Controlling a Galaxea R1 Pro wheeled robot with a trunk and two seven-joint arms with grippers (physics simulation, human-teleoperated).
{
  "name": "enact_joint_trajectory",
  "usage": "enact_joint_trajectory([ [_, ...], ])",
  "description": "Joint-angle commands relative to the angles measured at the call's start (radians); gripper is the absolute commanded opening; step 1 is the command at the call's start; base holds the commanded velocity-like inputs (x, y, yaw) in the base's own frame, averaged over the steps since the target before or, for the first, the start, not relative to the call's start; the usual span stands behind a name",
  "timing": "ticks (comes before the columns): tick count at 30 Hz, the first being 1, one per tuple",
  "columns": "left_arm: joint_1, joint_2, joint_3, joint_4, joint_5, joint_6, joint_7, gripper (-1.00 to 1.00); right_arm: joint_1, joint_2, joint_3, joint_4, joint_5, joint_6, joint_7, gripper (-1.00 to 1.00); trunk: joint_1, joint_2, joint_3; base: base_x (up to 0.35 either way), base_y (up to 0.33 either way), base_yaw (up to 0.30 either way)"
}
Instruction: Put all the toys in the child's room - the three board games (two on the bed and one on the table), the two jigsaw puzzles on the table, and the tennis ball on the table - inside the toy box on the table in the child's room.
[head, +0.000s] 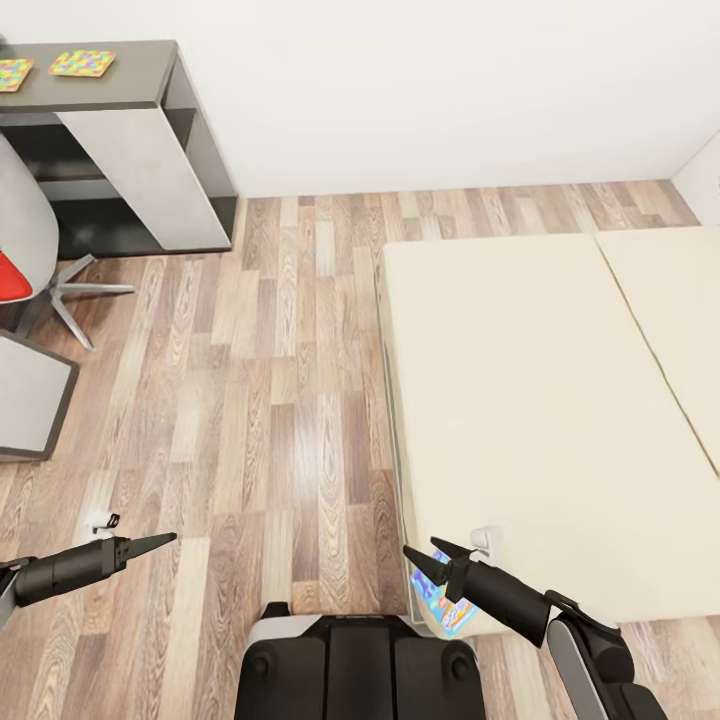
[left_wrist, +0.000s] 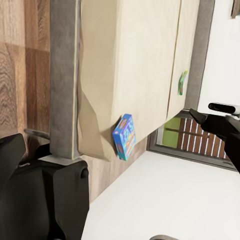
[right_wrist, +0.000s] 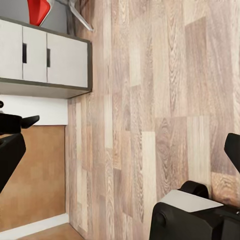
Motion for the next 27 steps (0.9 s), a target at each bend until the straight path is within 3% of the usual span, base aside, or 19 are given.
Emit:
enact_joint_trajectory([
  [1, 0.000, 0.000, 0.000, 0.000, 0.000, 0.011, -0.004, 1.00, 0.000, 0.000, -0.001, 0.000, -0.006, 0.007, 0.001, 1.00, 0.001, -0.001, 0.001, 0.000, 0.000, 0.000],
  [13, 0.001, 0.002, 0.001, 0.000, 0.000, 0.011, -0.004, 1.00, 0.000, -0.001, 0.000, 0.001, -0.007, 0.007, 0.003, 1.00, 0.001, -0.001, 0.020, 0.000, 0.000, 0.000],
  [27, 0.001, 0.000, 0.000, 0.000, -0.002, 0.011, -0.004, 1.00, 0.000, 0.000, 0.000, 0.004, -0.007, 0.007, 0.001, 1.00, 0.001, -0.001, 0.022, 0.000, 0.000, 0.000],
])
